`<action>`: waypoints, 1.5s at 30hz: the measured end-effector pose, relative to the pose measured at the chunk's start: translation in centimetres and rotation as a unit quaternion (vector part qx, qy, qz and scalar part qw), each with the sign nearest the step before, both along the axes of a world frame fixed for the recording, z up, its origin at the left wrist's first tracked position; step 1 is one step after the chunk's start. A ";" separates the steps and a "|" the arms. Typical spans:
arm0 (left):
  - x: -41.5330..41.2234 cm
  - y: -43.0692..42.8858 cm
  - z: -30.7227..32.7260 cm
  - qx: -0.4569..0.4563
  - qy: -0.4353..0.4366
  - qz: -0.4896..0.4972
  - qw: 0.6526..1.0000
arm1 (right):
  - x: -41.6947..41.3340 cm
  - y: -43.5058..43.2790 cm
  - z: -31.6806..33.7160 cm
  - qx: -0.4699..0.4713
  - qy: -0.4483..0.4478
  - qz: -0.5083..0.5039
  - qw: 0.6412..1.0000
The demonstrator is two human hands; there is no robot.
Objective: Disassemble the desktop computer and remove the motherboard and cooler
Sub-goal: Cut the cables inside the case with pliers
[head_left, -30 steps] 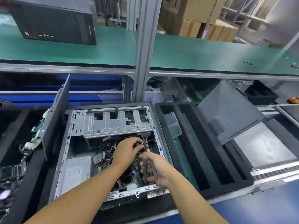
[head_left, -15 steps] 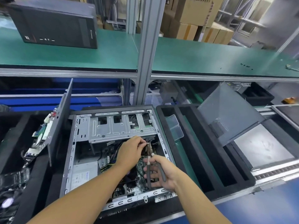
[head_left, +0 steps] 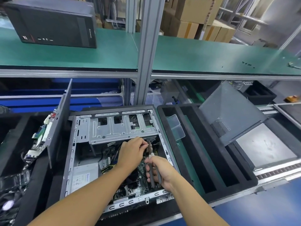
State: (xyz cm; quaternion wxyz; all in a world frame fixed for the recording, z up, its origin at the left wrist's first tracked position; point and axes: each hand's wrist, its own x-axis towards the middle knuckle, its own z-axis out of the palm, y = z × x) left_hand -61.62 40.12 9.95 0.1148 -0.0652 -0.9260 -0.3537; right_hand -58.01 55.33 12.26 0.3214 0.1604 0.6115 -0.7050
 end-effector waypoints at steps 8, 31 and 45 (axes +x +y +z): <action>-0.2 -1.6 -0.7 0.026 -0.027 0.029 0.999 | 0.4 0.0 -0.4 0.007 0.048 0.008 0.999; 1.6 -4.1 2.0 0.401 -0.157 0.096 0.897 | 0.4 0.5 0.7 -0.240 0.038 0.043 0.969; 1.8 4.3 5.0 0.387 -0.230 -0.014 0.893 | -0.4 7.4 3.1 -0.302 0.066 0.026 0.951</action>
